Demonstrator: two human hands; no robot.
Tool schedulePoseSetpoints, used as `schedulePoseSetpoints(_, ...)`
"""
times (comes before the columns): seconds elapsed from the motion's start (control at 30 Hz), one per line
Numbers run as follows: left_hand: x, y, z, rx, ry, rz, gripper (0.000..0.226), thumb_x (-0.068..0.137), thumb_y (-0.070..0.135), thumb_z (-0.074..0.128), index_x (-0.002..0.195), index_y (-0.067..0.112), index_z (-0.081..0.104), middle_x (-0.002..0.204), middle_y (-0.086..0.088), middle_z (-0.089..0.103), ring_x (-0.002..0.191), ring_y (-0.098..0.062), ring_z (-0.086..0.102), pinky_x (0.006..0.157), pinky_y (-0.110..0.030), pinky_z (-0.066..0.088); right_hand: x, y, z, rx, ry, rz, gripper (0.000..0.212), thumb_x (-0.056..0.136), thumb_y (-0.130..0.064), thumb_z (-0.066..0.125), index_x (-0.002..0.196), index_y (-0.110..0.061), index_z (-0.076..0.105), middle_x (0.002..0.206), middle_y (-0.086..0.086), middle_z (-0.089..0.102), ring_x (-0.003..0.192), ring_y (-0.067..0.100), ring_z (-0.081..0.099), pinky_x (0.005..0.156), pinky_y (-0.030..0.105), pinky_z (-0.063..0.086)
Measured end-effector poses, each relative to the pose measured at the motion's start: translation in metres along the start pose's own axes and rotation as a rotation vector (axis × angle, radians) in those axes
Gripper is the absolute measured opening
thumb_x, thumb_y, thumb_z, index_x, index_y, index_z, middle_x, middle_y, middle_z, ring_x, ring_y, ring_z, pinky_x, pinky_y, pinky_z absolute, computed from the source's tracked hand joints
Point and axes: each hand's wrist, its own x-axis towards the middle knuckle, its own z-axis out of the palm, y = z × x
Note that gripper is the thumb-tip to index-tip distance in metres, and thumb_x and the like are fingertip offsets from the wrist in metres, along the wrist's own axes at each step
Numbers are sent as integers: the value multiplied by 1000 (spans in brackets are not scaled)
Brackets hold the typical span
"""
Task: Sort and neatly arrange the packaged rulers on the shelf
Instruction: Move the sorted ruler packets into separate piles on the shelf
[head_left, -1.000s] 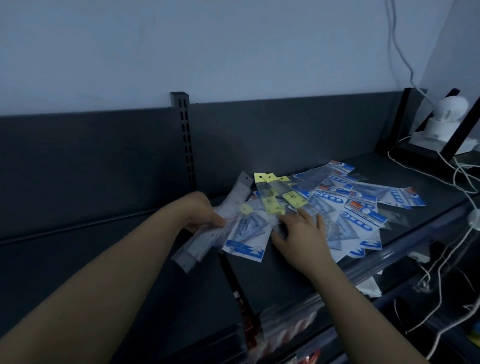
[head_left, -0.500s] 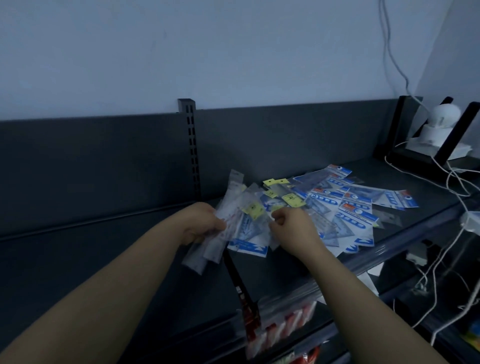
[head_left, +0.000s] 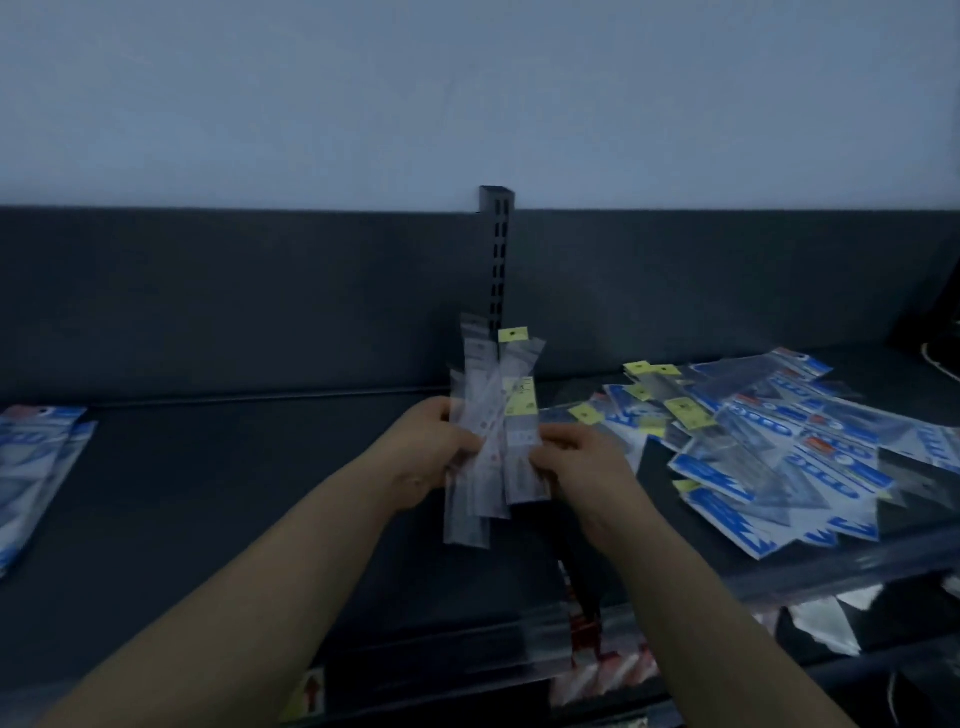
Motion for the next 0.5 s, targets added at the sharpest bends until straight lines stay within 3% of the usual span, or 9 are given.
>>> schedulePoseSetpoints(0.07,-11,-4,-18,-18,46,6,27,88,-6,54,108,12,59,107,-16,67,96,-33,65,86,-48,55,-3,-4,17,6,-46,-15,29,82,-4,63,111,-9,66,100,12,71,90,29,68,82,47,57)
schedulePoseSetpoints(0.2,-35,-11,-61,-52,98,37,34,88,-5,55,120,8,59,108,-15,69,82,-22,66,57,-27,54,-15,-17,56,6,-157,-48,20,85,-1,61,102,-9,64,99,10,70,91,23,67,81,39,57)
schedulePoseSetpoints(0.3,-64,-16,-97,-74,163,63,33,88,-7,55,118,6,58,103,-15,69,74,-17,65,51,-20,51,-32,-31,95,12,-236,-85,18,85,1,60,98,-11,63,96,9,71,88,22,69,78,38,58)
schedulePoseSetpoints(0.43,-110,-28,-152,-114,262,77,31,87,-13,52,112,3,58,81,-8,66,49,-5,63,42,-17,46,-64,-48,158,0,-340,-131,17,84,2,61,96,-10,64,95,12,71,88,25,70,82,43,57)
schedulePoseSetpoints(0.5,-136,-36,-185,-119,329,72,33,85,-13,53,114,3,57,80,-7,66,47,-5,62,42,-17,45,-84,-57,195,11,-397,-140,17,84,4,60,95,-9,64,95,14,71,88,27,70,83,45,57)
